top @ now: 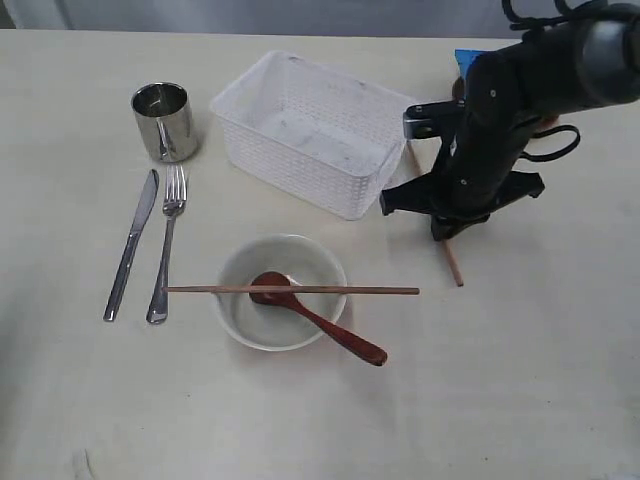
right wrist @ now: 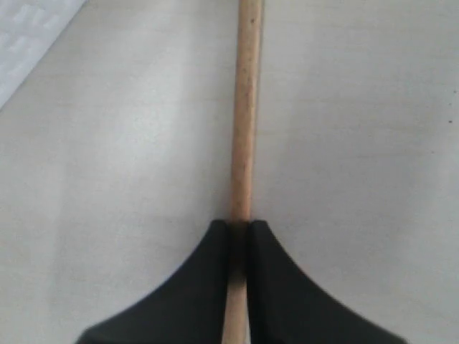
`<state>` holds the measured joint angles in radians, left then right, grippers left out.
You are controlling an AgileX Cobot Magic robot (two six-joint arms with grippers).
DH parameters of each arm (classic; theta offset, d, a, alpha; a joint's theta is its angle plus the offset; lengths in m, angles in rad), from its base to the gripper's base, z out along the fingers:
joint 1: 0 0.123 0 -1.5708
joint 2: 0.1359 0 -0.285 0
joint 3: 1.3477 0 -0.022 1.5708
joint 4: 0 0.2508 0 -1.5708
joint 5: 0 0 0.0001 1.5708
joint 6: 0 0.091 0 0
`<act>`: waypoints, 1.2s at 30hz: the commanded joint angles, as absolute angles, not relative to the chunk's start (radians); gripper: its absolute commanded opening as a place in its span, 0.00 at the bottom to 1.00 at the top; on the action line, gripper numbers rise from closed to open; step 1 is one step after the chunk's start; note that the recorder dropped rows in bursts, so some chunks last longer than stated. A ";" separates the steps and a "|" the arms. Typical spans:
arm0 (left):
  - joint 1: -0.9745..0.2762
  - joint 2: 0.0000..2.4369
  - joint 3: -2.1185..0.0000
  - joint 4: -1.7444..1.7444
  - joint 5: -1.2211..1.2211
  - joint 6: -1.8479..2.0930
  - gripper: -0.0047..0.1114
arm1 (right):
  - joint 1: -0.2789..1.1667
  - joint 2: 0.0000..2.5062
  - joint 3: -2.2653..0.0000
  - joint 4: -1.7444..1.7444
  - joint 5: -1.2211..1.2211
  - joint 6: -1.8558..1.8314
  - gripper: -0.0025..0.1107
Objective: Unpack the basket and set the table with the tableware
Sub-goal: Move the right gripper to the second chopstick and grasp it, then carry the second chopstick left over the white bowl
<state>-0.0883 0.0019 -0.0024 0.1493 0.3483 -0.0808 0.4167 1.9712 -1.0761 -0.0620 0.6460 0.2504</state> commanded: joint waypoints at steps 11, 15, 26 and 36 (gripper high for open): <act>-0.093 0.000 0.000 0.152 0.348 -0.083 0.04 | 0.427 1.506 -1.115 0.098 0.763 -0.247 0.02; -0.093 0.000 0.000 0.152 0.348 -0.083 0.04 | 0.608 1.523 -1.242 0.151 0.932 -0.595 0.02; -0.093 0.000 0.000 0.152 0.348 -0.083 0.04 | 0.743 1.751 -1.378 0.013 1.135 -0.799 0.02; -0.093 0.000 0.000 0.152 0.348 -0.083 0.04 | 0.752 1.847 -1.378 0.070 1.124 -0.869 0.02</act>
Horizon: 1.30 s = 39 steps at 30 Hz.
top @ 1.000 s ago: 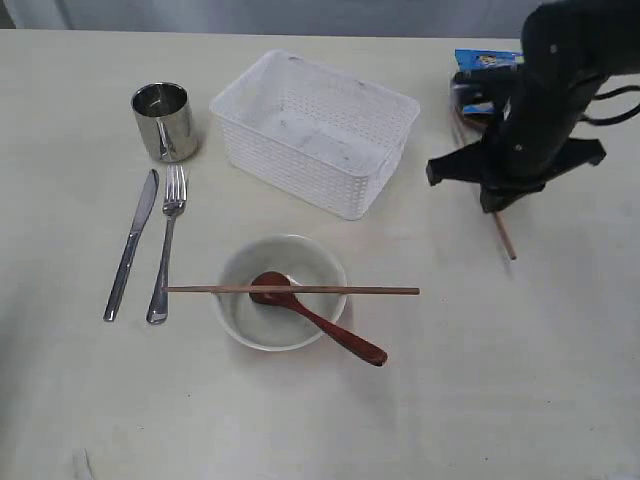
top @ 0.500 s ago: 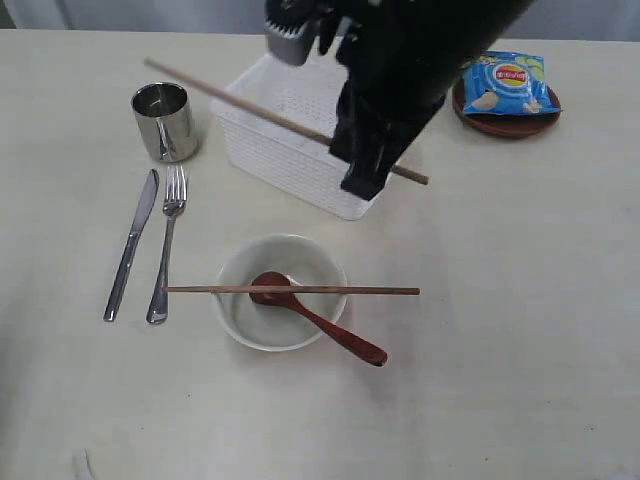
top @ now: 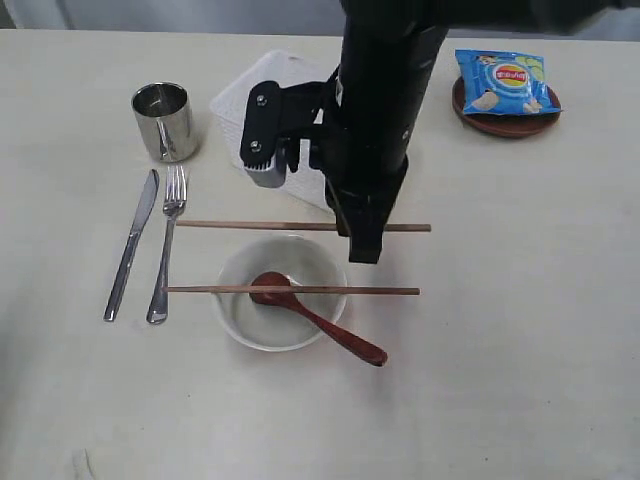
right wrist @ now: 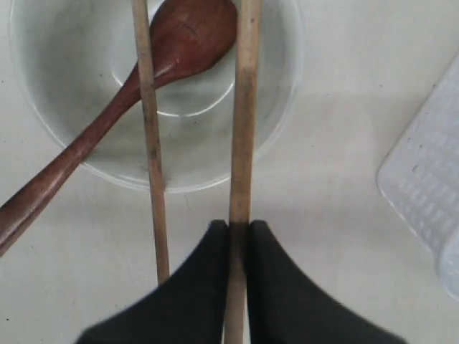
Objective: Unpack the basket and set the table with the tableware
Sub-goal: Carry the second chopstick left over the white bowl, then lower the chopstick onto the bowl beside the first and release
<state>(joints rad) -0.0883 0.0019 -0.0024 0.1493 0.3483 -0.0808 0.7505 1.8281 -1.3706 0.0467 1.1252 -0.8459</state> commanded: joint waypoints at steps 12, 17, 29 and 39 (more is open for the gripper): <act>-0.093 0.000 0.000 0.152 0.348 -0.083 0.04 | 0.789 1.854 -1.371 0.129 1.137 -0.919 0.02; -0.093 0.000 0.000 0.152 0.348 -0.083 0.04 | 0.794 1.854 -1.310 0.119 1.125 -0.911 0.02; -0.093 0.000 0.000 0.152 0.348 -0.083 0.04 | 0.792 1.853 -1.290 0.108 1.026 -0.883 0.02; -0.093 0.000 0.000 0.146 0.348 -0.083 0.04 | 0.792 1.867 -1.290 0.104 1.026 -0.851 0.02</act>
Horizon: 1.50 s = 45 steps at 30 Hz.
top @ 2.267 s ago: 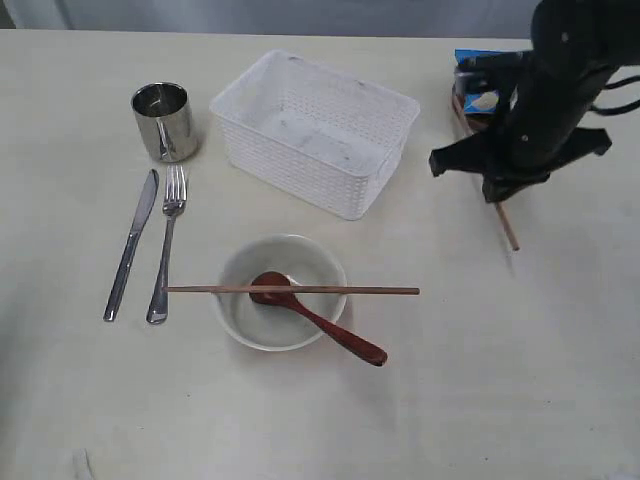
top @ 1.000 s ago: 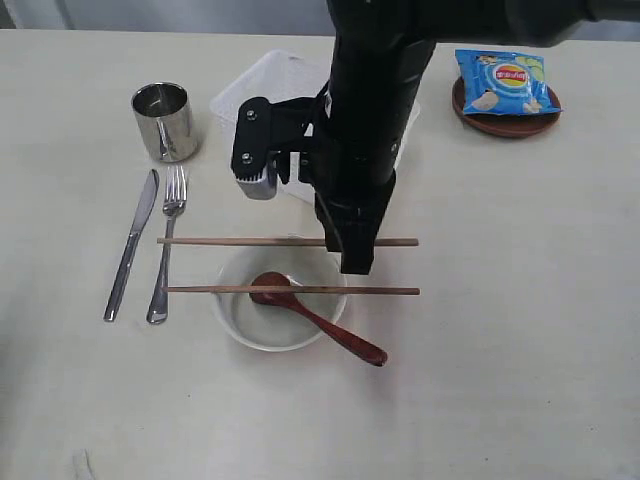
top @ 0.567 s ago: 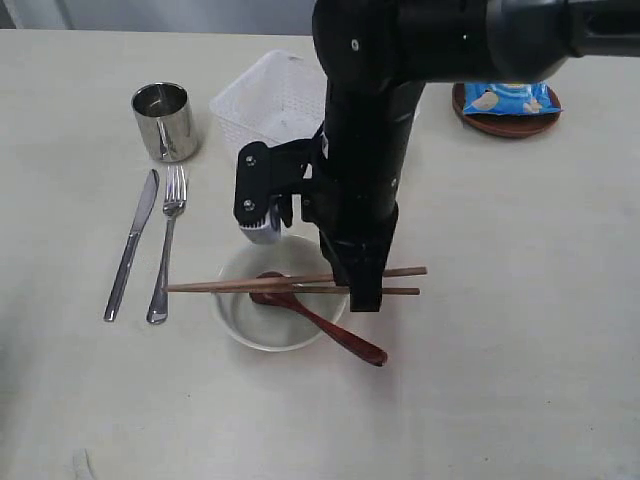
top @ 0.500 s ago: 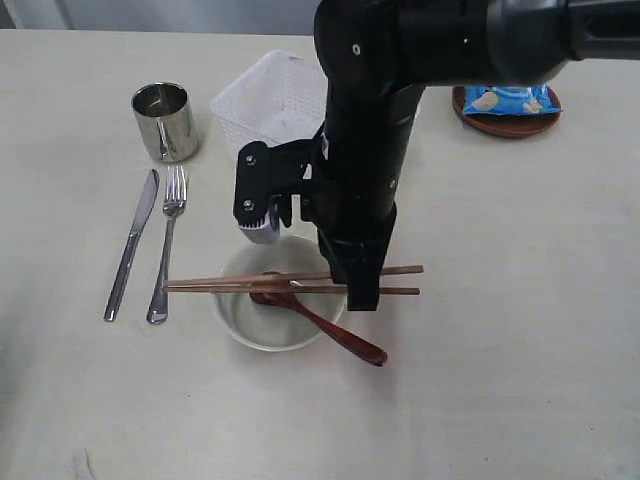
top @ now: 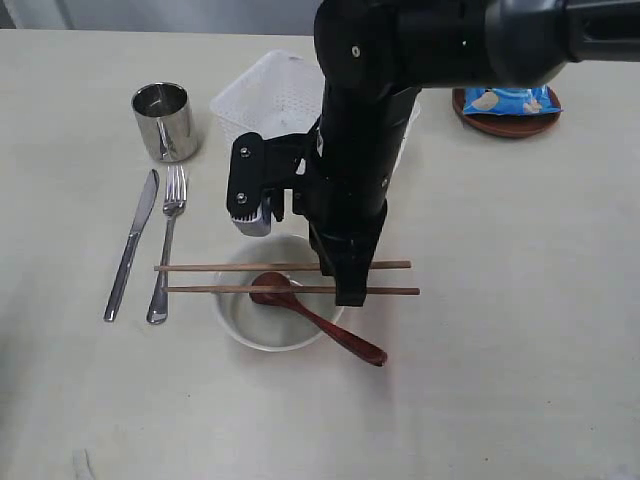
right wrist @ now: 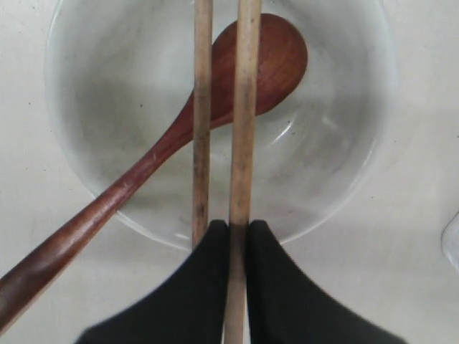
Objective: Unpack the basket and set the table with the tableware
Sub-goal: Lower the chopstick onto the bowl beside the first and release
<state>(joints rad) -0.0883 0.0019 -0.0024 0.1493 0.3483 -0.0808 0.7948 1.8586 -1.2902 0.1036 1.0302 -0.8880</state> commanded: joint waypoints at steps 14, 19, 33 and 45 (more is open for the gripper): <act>-0.093 0.000 0.000 0.146 0.348 -0.083 0.04 | 0.792 1.869 -1.290 0.106 1.029 -0.842 0.02; -0.093 0.000 0.000 0.146 0.348 -0.083 0.04 | 0.792 1.869 -1.290 0.106 1.038 -0.842 0.02; -0.093 0.000 0.000 0.146 0.348 -0.083 0.04 | 0.792 1.869 -1.290 0.104 1.048 -0.842 0.02; -0.093 0.000 0.000 0.146 0.348 -0.083 0.04 | 0.790 1.869 -1.290 0.085 1.046 -0.842 0.02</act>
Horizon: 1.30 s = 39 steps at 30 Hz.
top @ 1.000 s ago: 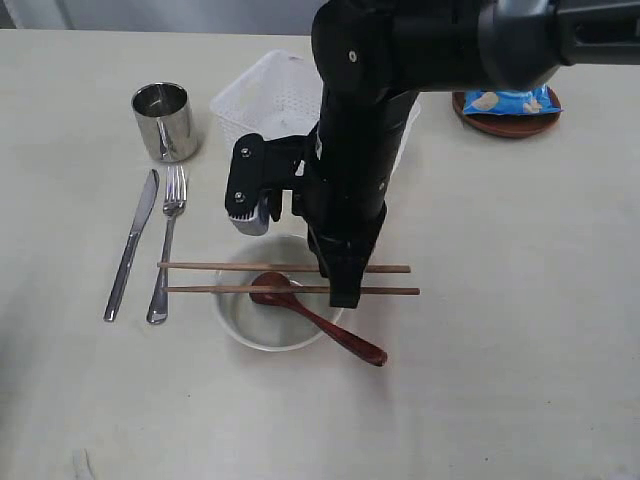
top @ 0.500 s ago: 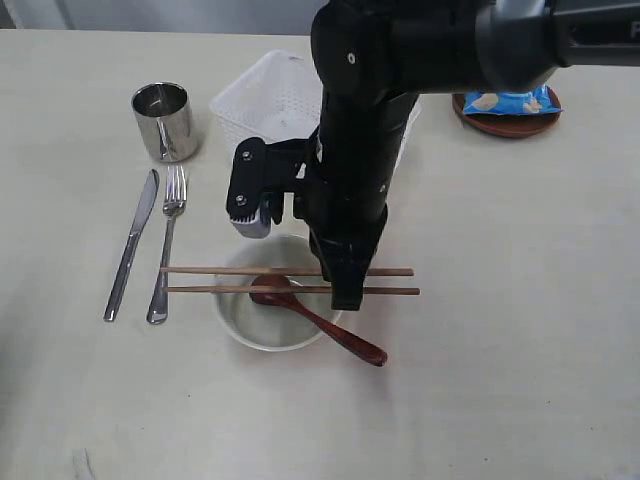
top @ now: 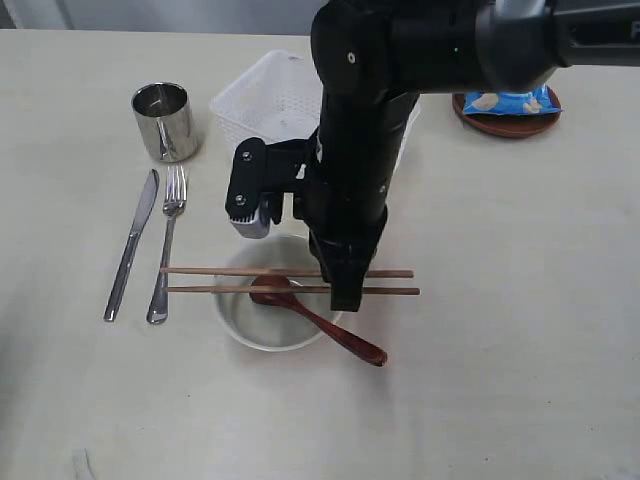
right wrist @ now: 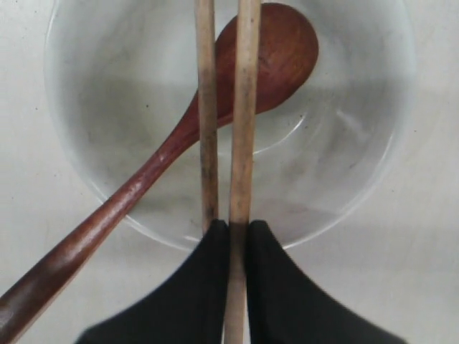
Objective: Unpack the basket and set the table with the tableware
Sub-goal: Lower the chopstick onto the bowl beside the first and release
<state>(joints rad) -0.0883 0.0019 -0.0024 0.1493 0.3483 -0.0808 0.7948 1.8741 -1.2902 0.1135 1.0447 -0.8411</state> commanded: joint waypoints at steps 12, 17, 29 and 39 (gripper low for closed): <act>-0.093 0.000 0.000 0.146 0.348 -0.083 0.04 | 0.782 1.869 -1.290 0.108 1.049 -0.844 0.02; -0.093 0.000 0.000 0.146 0.348 -0.083 0.04 | 0.782 1.869 -1.290 0.124 1.052 -0.844 0.02; -0.093 0.000 0.000 0.146 0.348 -0.083 0.04 | 0.782 1.869 -1.290 0.134 1.056 -0.844 0.21; -0.093 0.000 0.000 0.146 0.348 -0.083 0.04 | 0.782 1.865 -1.290 0.126 1.046 -0.844 0.30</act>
<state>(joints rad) -0.0883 0.0019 -0.0024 0.1493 0.3483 -0.0808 0.7868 1.8741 -1.2902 0.1301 1.0487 -0.8430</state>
